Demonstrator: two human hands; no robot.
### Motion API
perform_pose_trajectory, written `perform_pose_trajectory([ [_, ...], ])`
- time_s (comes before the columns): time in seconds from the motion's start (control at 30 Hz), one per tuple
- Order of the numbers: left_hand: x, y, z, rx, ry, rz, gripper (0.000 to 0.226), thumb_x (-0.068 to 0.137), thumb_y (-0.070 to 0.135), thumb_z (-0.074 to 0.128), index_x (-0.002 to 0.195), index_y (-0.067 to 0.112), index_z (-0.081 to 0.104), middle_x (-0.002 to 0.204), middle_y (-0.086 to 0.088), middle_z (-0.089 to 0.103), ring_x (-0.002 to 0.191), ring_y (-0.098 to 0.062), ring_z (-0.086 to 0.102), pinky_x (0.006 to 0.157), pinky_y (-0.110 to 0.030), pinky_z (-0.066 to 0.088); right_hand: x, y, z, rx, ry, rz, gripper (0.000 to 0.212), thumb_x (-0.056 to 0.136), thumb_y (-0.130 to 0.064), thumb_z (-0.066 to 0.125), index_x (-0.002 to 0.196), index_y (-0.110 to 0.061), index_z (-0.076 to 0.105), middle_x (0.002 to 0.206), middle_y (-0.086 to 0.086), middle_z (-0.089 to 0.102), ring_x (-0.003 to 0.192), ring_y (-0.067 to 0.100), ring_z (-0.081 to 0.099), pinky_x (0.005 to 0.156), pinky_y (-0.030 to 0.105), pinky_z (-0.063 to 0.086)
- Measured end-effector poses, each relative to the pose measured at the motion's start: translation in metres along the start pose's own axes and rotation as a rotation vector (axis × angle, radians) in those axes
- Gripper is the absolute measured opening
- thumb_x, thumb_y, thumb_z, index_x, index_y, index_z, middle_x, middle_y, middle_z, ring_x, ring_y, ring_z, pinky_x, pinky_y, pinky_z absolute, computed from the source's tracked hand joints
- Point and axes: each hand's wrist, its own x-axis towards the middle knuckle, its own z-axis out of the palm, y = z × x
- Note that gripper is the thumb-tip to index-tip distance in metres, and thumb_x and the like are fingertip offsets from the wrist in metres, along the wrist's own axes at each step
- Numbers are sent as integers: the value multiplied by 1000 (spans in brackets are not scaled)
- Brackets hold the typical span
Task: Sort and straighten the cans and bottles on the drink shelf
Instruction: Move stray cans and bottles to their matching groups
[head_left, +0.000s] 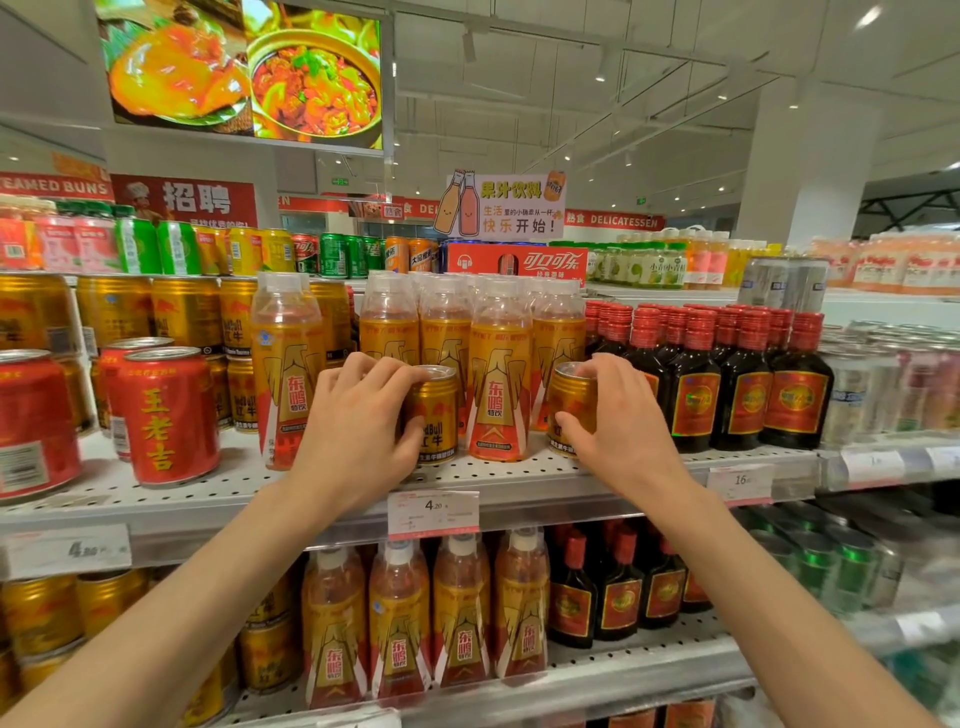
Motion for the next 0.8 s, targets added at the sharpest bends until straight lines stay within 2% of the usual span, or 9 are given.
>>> perform_pose_trajectory([
  [0.1, 0, 1, 0, 6, -1, -3, 43, 90, 36, 60, 132, 27, 55, 121, 9, 61, 113, -19, 44, 100, -41, 34, -2, -3, -4, 70, -21, 37, 42, 89, -37, 72, 117, -23, 44, 123, -3, 53, 98, 21, 59, 83, 32, 48],
  [0.2, 0, 1, -2, 11, -4, -6, 44, 89, 36, 59, 131, 26, 55, 121, 9, 61, 112, -19, 44, 99, -41, 34, -1, -5, -14, 60, -56, 60, 41, 87, -46, 72, 103, -30, 38, 110, -7, 58, 83, 22, 63, 76, 41, 54],
  [0.37, -1, 3, -4, -25, -25, 4, 47, 88, 39, 55, 133, 27, 54, 124, 8, 60, 114, -19, 43, 103, -41, 32, -8, 1, -26, 215, -37, 125, 39, 81, -48, 76, 88, -28, 42, 101, -6, 56, 83, 17, 60, 76, 42, 53],
  [0.43, -2, 2, -6, -47, -39, 17, 51, 88, 40, 55, 137, 26, 52, 132, 7, 57, 122, -19, 41, 109, -43, 29, -13, 5, -29, 342, -37, 191, 40, 78, -53, 76, 85, -31, 42, 100, -4, 62, 80, 15, 65, 73, 41, 55],
  [0.53, -4, -3, -12, -100, -58, 31, 57, 90, 46, 54, 144, 28, 47, 152, 6, 40, 142, -20, 27, 121, -47, 22, -21, 7, -35, 503, -55, 273, 42, 78, -51, 79, 88, -24, 49, 95, 3, 67, 82, 18, 66, 69, 33, 53],
  [0.6, -7, 1, -16, -136, -15, 45, 59, 91, 48, 54, 145, 26, 47, 155, 5, 35, 146, -20, 22, 122, -47, 21, -28, 7, -37, 603, -63, 310, 44, 77, -51, 80, 89, -21, 51, 95, 4, 68, 90, 24, 69, 76, 40, 57],
  [0.67, -14, 15, -20, -179, 65, 63, 55, 91, 47, 55, 140, 22, 52, 150, 4, 42, 142, -18, 31, 119, -41, 27, -34, 5, -38, 674, -91, 328, 43, 77, -51, 79, 87, -20, 51, 97, 2, 66, 96, 25, 69, 83, 46, 58],
  [0.7, -20, 25, -21, -213, 91, 64, 52, 91, 47, 56, 137, 21, 55, 144, 4, 48, 136, -16, 37, 115, -37, 33, -37, 2, -39, 706, -104, 337, 42, 78, -50, 79, 86, -19, 51, 99, 0, 66, 99, 23, 68, 85, 45, 58],
  [0.8, -44, 51, -16, -388, 29, 34, 50, 92, 50, 59, 134, 24, 55, 128, 13, 56, 120, -5, 51, 100, -26, 46, -49, -4, -34, 765, -157, 378, 44, 75, -56, 78, 83, -21, 52, 104, -4, 70, 106, 17, 66, 88, 39, 55],
])
